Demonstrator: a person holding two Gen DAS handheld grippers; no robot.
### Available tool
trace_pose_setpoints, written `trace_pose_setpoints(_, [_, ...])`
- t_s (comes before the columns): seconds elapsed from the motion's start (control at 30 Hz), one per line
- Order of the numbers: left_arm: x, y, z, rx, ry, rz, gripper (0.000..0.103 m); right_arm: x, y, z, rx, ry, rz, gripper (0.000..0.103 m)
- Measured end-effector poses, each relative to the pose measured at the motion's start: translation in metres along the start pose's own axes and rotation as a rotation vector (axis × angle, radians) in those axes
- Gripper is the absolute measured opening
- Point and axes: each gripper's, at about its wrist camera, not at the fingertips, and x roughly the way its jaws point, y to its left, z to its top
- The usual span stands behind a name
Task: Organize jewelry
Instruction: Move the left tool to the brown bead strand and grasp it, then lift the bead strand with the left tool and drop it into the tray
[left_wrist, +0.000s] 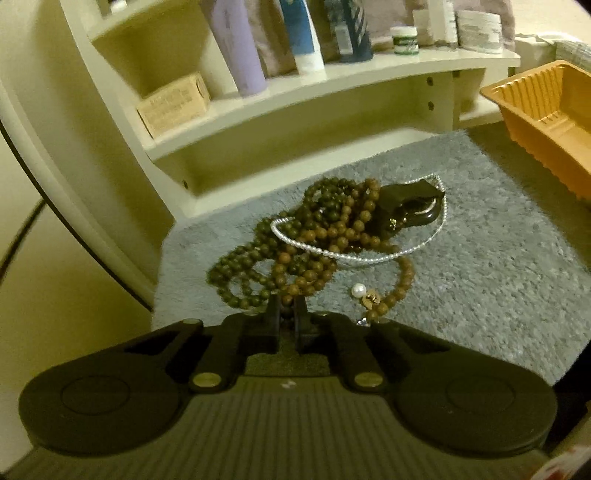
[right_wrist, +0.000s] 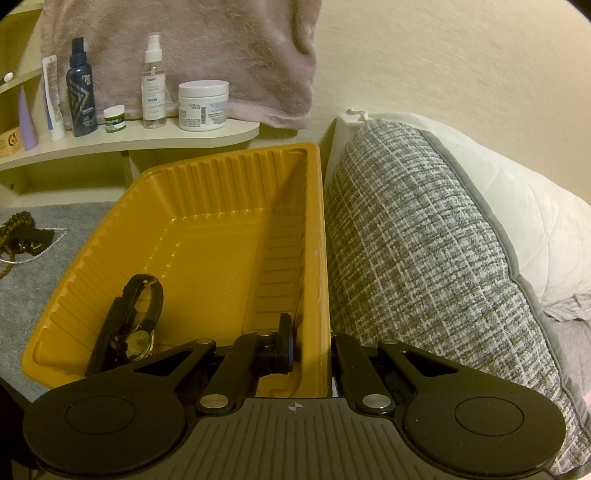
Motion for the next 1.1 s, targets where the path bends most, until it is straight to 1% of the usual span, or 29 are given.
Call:
trace_pose_setpoints(0.23, [-0.040,0.018,0.016,0.021,-0.111,0.048,0.006,-0.001,0.000,-0.001,-0.002,-0.004,0.001,0.004])
trace_pose_setpoints(0.47, [-0.075,0.027,0.049,0.052,-0.231,0.047,0.006,-0.002,0.002,0.000,-0.002,-0.011,-0.002,0.004])
trace_pose_setpoints(0.67, [-0.103,0.031,0.077,0.084,-0.317,0.028,0.006,-0.003,0.002,0.000,-0.006,-0.015,-0.001,0.004])
trace_pose_setpoints(0.97, [-0.129,0.029,0.108,0.121,-0.389,-0.016,0.006,-0.004,0.002,0.000,-0.004,-0.023,0.002,0.003])
trace_pose_setpoints(1.1, [-0.140,0.025,0.120,0.133,-0.421,-0.046,0.006,-0.004,0.002,0.000,-0.002,-0.026,0.003,0.003])
